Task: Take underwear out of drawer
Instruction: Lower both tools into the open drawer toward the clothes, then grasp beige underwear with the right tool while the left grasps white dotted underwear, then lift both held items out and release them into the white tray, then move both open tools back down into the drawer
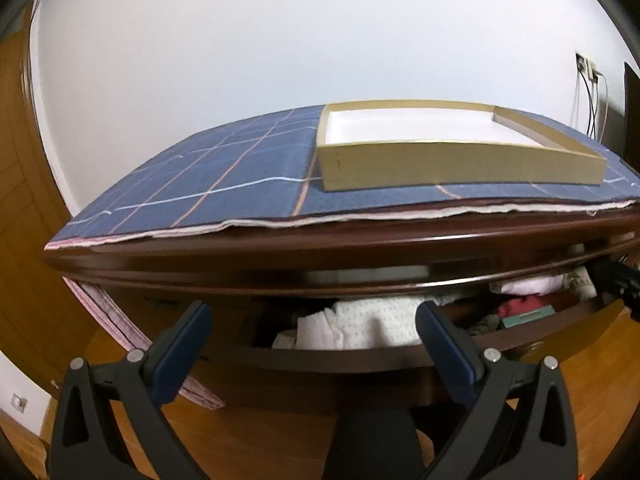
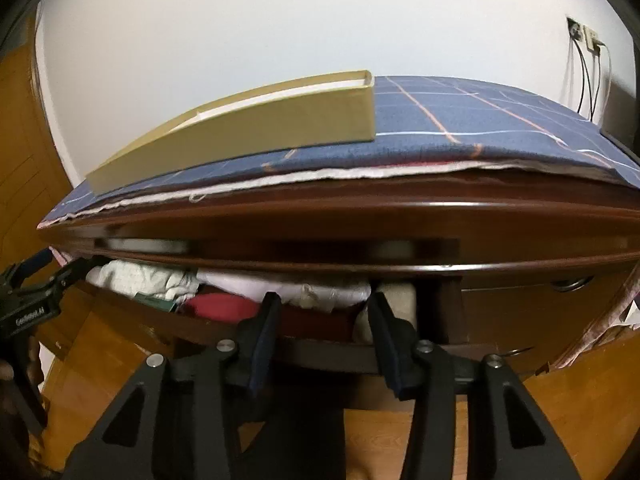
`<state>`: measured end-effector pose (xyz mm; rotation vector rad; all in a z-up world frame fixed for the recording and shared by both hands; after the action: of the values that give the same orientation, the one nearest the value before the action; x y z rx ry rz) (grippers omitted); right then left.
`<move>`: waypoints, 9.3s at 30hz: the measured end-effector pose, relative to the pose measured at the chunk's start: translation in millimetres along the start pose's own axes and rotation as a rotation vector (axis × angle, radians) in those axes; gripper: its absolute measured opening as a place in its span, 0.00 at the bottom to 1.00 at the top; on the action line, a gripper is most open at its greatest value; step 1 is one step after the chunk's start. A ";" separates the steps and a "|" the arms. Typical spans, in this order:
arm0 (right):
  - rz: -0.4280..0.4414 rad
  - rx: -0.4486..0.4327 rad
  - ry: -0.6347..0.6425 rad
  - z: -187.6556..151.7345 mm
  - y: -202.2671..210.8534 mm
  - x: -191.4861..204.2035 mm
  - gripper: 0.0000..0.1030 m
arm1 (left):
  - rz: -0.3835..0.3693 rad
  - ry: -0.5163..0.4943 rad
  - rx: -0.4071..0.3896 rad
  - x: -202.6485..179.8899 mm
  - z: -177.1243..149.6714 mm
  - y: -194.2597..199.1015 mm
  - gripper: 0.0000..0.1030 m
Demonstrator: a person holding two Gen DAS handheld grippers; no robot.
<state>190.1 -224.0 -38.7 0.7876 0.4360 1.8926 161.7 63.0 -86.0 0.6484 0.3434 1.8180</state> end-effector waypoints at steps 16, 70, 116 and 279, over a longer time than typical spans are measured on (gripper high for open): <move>-0.039 0.129 0.006 0.7 -15.0 16.3 0.47 | 0.003 -0.061 0.061 -19.5 -8.9 -16.2 1.00; 0.028 0.333 -0.062 -40.9 20.3 32.4 0.47 | -0.116 -0.105 0.167 6.6 -94.1 43.3 1.00; 0.086 0.350 0.170 48.4 -55.2 33.3 0.13 | -0.387 -0.449 0.351 -25.3 -72.2 6.1 1.00; 0.178 0.009 -0.079 67.5 14.2 55.1 0.64 | -0.176 -0.101 0.069 -54.8 36.0 32.5 1.00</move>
<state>211.2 -183.6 36.9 0.9305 0.3347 2.0165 170.1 -2.3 -54.1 0.7324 0.3843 1.6057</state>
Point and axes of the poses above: each gripper's, at about its wrist camera, not at the fingertips, and y roughly against the way its jaws point, x to its left, z to its top, the point moved 3 cm from there along -y, roughly the way its jaws point, and after that the axes turned 12 degrees about z, right-handed, at the moved point
